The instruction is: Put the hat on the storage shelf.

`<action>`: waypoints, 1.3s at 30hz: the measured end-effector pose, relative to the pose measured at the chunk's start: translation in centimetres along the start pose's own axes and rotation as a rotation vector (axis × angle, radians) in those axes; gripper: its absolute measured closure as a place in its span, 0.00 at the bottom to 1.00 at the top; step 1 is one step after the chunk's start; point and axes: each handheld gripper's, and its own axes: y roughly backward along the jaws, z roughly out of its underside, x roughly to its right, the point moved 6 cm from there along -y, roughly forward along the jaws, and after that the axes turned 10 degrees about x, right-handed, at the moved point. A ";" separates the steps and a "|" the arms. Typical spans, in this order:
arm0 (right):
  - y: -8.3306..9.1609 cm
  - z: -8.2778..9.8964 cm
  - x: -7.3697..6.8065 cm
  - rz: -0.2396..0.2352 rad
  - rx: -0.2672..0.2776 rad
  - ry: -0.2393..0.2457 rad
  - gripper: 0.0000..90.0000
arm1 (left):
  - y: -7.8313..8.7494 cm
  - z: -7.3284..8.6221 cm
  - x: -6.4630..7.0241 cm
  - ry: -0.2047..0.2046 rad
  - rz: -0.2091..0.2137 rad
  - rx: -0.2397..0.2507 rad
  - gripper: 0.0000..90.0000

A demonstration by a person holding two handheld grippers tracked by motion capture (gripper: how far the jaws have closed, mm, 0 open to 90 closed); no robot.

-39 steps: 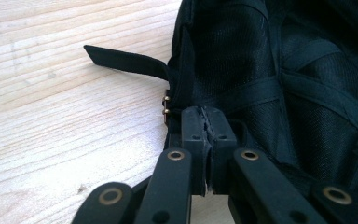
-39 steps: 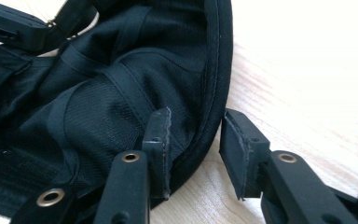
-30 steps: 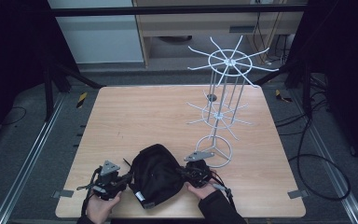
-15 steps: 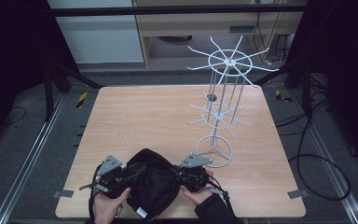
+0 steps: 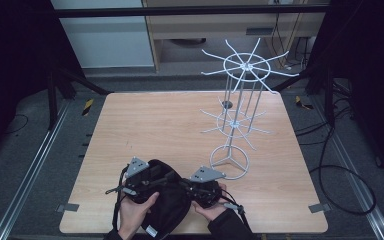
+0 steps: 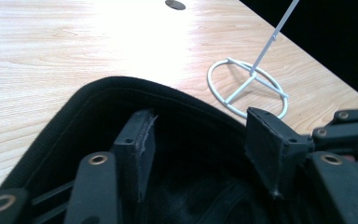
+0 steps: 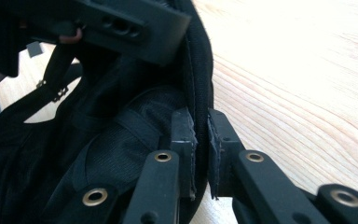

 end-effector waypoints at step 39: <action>2.5 -2.4 -1.1 -0.172 0.092 -0.023 0.64 | 0.2 -2.5 0.4 0.036 0.018 0.000 0.95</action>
